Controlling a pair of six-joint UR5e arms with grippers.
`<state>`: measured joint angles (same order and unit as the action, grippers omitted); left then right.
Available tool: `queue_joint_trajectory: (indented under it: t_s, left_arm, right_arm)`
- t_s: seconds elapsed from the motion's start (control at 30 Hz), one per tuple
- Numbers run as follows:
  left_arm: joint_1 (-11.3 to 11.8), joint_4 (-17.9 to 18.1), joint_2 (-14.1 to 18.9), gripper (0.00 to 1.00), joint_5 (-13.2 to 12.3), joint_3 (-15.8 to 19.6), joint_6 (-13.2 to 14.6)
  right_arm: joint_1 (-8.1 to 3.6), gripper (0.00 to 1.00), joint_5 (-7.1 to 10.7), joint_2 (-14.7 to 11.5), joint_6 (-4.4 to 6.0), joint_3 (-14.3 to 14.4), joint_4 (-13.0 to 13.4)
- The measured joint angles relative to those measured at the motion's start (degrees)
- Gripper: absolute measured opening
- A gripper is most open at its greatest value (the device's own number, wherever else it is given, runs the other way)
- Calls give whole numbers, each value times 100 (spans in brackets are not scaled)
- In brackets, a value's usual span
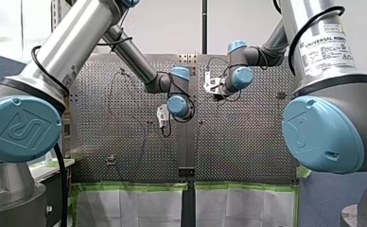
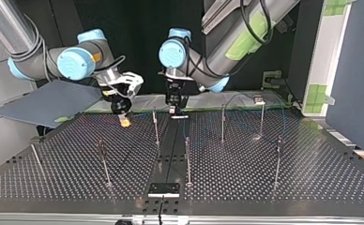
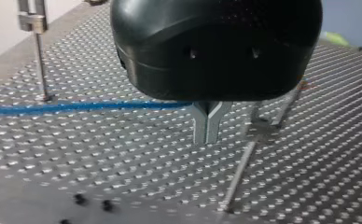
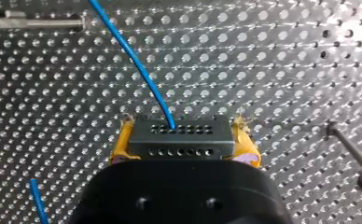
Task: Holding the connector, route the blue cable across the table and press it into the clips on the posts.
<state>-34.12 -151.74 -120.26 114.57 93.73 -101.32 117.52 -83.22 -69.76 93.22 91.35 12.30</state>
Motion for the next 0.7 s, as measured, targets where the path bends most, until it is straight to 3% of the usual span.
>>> queue_joint_trajectory:
  t_s: [0.17,0.37,0.7]
  left_arm:
    - [6,284,-81,0,-193,280,-2]
    - [16,562,-95,0,-458,564,-40]
    - [43,1035,-102,0,-896,913,-173]
  right_arm:
    - [-12,0,6,5,-46,243,168]
    - [-14,0,19,46,30,535,415]
    - [-52,0,66,461,59,1023,774]
